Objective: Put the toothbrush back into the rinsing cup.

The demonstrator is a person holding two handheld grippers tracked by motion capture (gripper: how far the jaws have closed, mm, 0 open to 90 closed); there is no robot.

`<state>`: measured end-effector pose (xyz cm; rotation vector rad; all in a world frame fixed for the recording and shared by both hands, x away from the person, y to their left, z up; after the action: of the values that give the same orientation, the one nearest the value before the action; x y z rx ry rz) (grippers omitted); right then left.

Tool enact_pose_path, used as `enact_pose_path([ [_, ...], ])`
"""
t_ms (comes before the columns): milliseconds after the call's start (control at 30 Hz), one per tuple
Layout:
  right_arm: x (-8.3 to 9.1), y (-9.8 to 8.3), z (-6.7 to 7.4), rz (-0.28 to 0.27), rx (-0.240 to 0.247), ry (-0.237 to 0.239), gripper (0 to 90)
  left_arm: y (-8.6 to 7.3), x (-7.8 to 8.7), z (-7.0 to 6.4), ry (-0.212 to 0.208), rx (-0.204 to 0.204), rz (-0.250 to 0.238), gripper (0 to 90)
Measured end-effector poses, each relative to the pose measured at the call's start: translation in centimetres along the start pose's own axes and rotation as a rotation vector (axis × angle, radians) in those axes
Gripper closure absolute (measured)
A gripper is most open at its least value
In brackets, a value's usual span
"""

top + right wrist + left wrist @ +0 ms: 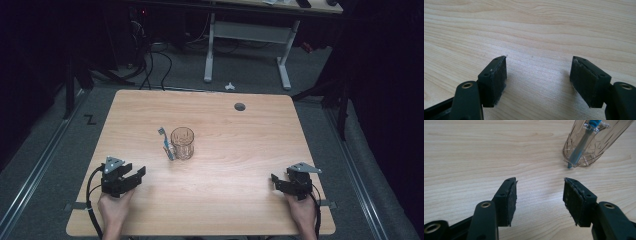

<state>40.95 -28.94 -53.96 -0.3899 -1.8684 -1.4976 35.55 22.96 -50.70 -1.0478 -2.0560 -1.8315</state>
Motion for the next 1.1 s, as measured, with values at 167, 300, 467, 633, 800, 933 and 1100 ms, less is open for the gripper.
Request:
enact_pose_path([
  [167, 0.0, 0.0, 0.0, 0.000, 0.001, -0.001, 30.0, -0.4, -0.8, 0.1, 0.017, -0.006, 0.016, 44.8],
  [300, 0.0, 0.0, 0.0, 0.000, 0.003, -0.002, 30.0, -0.8, -1.3, 0.2, 0.038, -0.010, 0.022, 44.9],
  [467, 0.0, 0.0, 0.0, 0.000, 0.005, -0.002, 30.0, -0.8, -1.7, 0.4, 0.050, -0.011, 0.027, 44.7],
  [633, 0.0, 0.0, 0.0, 0.000, 0.006, -0.002, 30.0, -0.8, -2.1, 0.4, 0.053, -0.017, 0.032, 44.2],
  [800, 0.0, 0.0, 0.0, 0.000, 0.005, -0.004, 30.1, -1.0, -2.5, 0.4, 0.073, -0.040, 0.038, 44.2],
  [933, 0.0, 0.0, 0.0, 0.000, 0.005, -0.004, 30.0, -1.1, -2.9, 0.4, 0.086, -0.059, 0.045, 44.1],
  [1100, 0.0, 0.0, 0.0, 0.001, 0.000, -0.004, 30.2, -1.1, -3.3, 0.6, 0.092, -0.070, 0.046, 43.8],
])
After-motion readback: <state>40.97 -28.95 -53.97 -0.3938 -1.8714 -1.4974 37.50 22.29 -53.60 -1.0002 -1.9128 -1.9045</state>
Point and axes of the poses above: each handheld gripper's, and its own axes: x roughly backward along the jaws, y roughly out of its top, z roughly to its left, the point moved 5 cm from there along -x, roughly forward along the jaws, and after that the axes turned 6 degrees about -y, right-handed, at the moved point
